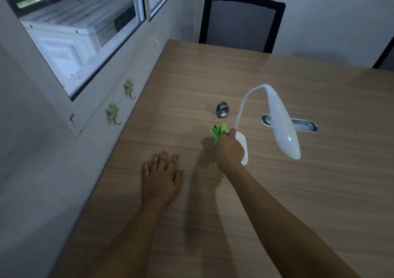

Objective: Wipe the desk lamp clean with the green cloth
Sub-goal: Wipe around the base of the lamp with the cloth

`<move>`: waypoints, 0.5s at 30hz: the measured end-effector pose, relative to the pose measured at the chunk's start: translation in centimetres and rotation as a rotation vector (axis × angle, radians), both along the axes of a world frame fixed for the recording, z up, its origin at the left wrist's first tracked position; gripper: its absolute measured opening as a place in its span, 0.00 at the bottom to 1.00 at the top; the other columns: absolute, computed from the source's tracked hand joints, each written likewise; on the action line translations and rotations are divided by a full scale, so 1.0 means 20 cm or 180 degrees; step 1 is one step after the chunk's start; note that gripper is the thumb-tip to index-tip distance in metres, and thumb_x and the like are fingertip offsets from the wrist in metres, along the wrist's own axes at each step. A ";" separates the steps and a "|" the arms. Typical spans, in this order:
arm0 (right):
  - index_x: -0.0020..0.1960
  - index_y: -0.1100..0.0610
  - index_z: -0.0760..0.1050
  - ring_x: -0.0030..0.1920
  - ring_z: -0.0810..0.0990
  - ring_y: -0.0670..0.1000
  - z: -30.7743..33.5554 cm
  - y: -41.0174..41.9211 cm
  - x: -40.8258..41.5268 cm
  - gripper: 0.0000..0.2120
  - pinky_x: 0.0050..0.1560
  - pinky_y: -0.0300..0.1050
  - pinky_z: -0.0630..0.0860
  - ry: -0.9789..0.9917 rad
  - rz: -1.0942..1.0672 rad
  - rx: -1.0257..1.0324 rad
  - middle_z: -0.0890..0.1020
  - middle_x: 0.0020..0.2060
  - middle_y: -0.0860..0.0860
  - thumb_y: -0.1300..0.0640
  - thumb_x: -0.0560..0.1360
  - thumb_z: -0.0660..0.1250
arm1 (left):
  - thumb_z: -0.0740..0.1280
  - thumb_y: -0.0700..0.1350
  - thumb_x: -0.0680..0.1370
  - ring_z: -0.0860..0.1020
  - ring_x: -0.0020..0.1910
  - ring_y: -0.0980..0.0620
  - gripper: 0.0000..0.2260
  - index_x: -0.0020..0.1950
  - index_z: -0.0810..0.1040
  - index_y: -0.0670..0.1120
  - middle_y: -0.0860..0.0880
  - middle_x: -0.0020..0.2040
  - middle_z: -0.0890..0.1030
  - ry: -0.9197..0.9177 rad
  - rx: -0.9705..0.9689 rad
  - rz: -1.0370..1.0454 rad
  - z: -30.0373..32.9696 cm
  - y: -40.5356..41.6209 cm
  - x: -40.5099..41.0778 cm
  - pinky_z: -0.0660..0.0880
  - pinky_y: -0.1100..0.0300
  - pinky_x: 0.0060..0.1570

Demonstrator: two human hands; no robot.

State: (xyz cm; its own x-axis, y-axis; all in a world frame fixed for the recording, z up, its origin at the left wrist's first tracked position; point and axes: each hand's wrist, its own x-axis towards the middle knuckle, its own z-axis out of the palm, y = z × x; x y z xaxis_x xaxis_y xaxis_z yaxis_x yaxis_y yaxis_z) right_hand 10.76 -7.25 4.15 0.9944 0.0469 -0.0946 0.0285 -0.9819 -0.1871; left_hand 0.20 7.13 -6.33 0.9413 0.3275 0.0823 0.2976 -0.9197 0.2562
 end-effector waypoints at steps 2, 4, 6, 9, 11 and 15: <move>0.64 0.65 0.69 0.53 0.80 0.60 -0.02 0.00 -0.04 0.15 0.38 0.47 0.69 0.0104 0.0346 -0.0017 0.67 0.67 0.58 0.65 0.77 0.61 | 0.50 0.59 0.77 0.61 0.75 0.45 0.23 0.71 0.65 0.57 0.48 0.75 0.65 -0.0048 0.0020 -0.0013 0.00 0.00 0.00 0.56 0.41 0.72; 0.62 0.64 0.70 0.52 0.80 0.61 -0.03 -0.01 -0.07 0.14 0.38 0.46 0.67 0.0123 0.0471 0.0138 0.69 0.65 0.58 0.64 0.77 0.61 | 0.50 0.59 0.77 0.61 0.75 0.44 0.23 0.71 0.65 0.57 0.48 0.75 0.65 -0.0062 0.0037 -0.0012 0.00 0.00 -0.01 0.56 0.41 0.72; 0.62 0.63 0.71 0.51 0.80 0.61 -0.02 -0.06 -0.09 0.15 0.38 0.46 0.67 -0.0101 0.0203 0.0308 0.70 0.63 0.57 0.63 0.76 0.61 | 0.51 0.59 0.77 0.62 0.75 0.44 0.23 0.71 0.65 0.57 0.48 0.75 0.66 -0.0066 0.0059 0.0010 0.00 0.00 -0.01 0.57 0.41 0.72; 0.66 0.59 0.69 0.51 0.79 0.61 -0.02 -0.17 -0.12 0.17 0.40 0.47 0.70 -0.0233 0.0031 0.0240 0.71 0.62 0.57 0.61 0.77 0.60 | 0.52 0.59 0.76 0.63 0.74 0.44 0.23 0.70 0.66 0.57 0.48 0.74 0.67 -0.0071 0.0074 0.0023 0.00 0.00 0.00 0.58 0.40 0.71; 0.67 0.56 0.69 0.50 0.79 0.61 -0.05 -0.20 -0.18 0.17 0.38 0.46 0.70 -0.0204 0.0482 0.0101 0.71 0.61 0.55 0.60 0.78 0.59 | 0.52 0.58 0.76 0.64 0.74 0.44 0.23 0.70 0.66 0.57 0.48 0.74 0.68 -0.0077 0.0099 0.0017 0.00 0.00 0.00 0.59 0.40 0.71; 0.64 0.54 0.72 0.50 0.79 0.59 -0.08 -0.27 -0.24 0.16 0.36 0.45 0.70 -0.0218 0.1085 0.0229 0.74 0.58 0.52 0.58 0.77 0.60 | 0.51 0.58 0.76 0.62 0.74 0.45 0.23 0.71 0.65 0.57 0.48 0.75 0.66 -0.0054 0.0098 0.0004 0.00 0.00 0.00 0.57 0.41 0.71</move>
